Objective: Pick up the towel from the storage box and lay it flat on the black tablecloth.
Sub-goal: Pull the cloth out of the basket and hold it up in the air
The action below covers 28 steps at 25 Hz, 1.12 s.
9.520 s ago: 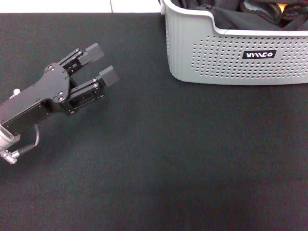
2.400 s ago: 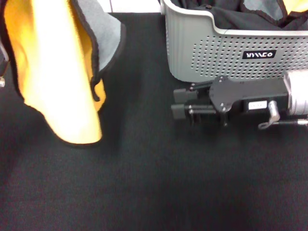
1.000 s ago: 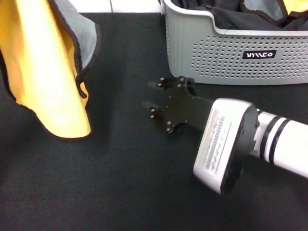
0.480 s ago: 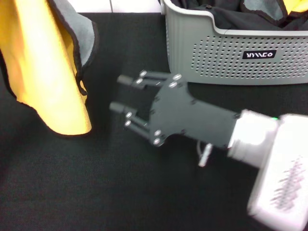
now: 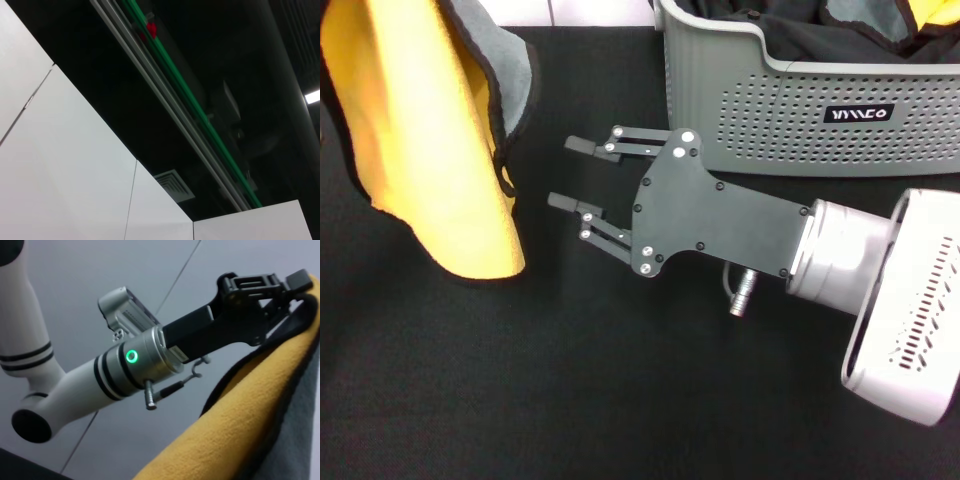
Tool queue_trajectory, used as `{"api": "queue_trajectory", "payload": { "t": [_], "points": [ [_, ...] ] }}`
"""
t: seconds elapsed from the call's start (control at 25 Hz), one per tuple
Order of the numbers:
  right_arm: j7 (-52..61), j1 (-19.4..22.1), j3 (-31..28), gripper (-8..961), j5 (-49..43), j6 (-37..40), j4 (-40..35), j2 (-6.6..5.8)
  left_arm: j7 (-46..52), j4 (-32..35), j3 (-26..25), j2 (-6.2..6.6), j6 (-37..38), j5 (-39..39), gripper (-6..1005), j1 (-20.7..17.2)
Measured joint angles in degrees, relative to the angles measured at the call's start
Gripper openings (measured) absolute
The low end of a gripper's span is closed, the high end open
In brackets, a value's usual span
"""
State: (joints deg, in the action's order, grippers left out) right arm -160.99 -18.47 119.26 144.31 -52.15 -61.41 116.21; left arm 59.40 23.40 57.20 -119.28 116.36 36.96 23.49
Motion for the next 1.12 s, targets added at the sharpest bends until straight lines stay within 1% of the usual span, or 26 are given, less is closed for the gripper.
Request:
{"api": "queue_trajectory", "payload": {
  "t": [0.12,0.32,0.8,1.12],
  "points": [
    [-0.01,-2.88,0.9,369,1.39,-1.11,3.27,0.0,-0.14,-0.59,0.1,-0.07,0.0,0.09,21,0.55],
    [-0.08,-4.93,1.9,363,1.87,-1.24,4.87,-0.01,-0.11,-0.76,0.19,-0.07,0.0,0.12,21,0.76],
    [-2.94,-9.33,3.13,346,5.01,-1.71,8.97,-0.02,0.0,-0.72,0.32,-0.17,0.0,0.16,21,1.25],
    [-4.43,-10.41,3.42,331,6.74,-1.77,10.68,-0.02,0.01,-0.72,0.38,-0.22,0.0,0.32,21,1.57]
  ]
}}
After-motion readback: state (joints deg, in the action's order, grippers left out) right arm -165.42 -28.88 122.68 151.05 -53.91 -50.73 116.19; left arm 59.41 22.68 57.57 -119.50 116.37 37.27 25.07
